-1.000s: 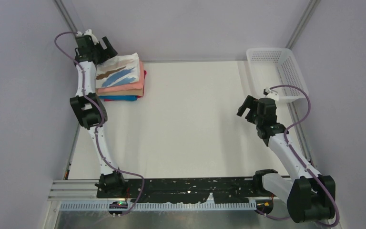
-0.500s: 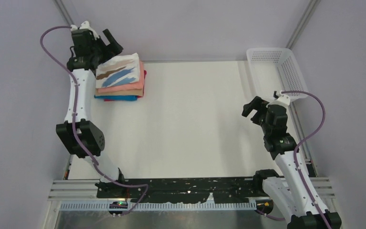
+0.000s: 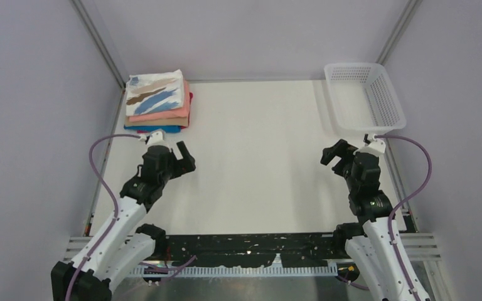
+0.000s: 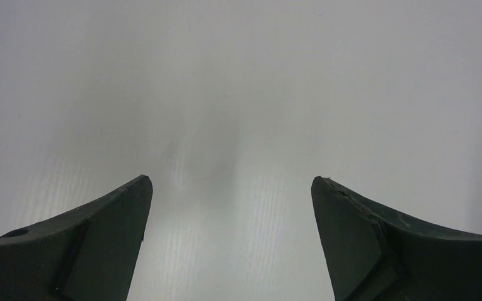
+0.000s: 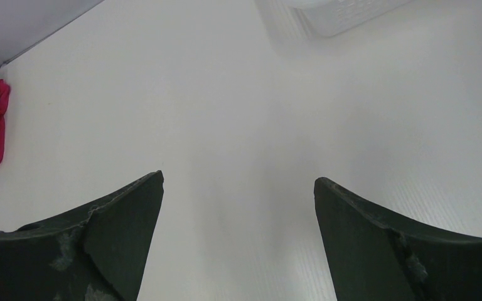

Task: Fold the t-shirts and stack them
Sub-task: Reset both arms

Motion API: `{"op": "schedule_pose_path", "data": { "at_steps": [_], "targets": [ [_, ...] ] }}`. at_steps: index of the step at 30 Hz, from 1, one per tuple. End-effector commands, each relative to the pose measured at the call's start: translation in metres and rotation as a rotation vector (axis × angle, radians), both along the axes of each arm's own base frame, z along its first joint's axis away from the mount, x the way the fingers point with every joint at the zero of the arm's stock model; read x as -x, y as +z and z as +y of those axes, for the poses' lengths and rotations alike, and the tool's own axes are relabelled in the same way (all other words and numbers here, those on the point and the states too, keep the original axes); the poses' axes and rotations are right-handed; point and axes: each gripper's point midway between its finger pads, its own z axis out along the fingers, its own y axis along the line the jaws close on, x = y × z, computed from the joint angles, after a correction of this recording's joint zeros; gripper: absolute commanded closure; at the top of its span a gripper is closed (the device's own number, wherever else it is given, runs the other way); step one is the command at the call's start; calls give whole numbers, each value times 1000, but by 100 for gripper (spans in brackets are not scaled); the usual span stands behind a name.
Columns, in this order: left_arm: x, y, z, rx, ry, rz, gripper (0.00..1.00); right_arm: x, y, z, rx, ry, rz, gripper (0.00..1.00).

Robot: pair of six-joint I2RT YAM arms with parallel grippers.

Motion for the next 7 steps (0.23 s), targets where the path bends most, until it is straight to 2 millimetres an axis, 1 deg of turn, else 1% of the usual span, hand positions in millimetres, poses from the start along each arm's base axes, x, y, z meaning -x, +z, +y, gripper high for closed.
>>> {"op": "schedule_pose_path", "data": {
  "at_steps": [1,3,4,5,7],
  "targets": [
    [8,-4,26,5,162,-116,0,0,6,-16,-22,-109,-57,5],
    [14,0,40,-26,217,-120,0,0,5,-17,-31,-119,-75,5],
    [15,4,42,-27,228,-121,0,1,4,-16,-31,-116,-79,5],
    [15,8,40,-26,217,-130,0,0,4,-16,-33,-114,-82,5],
    [13,12,35,-14,193,-139,0,0,5,-16,-33,-117,-82,5]
  ]
}}
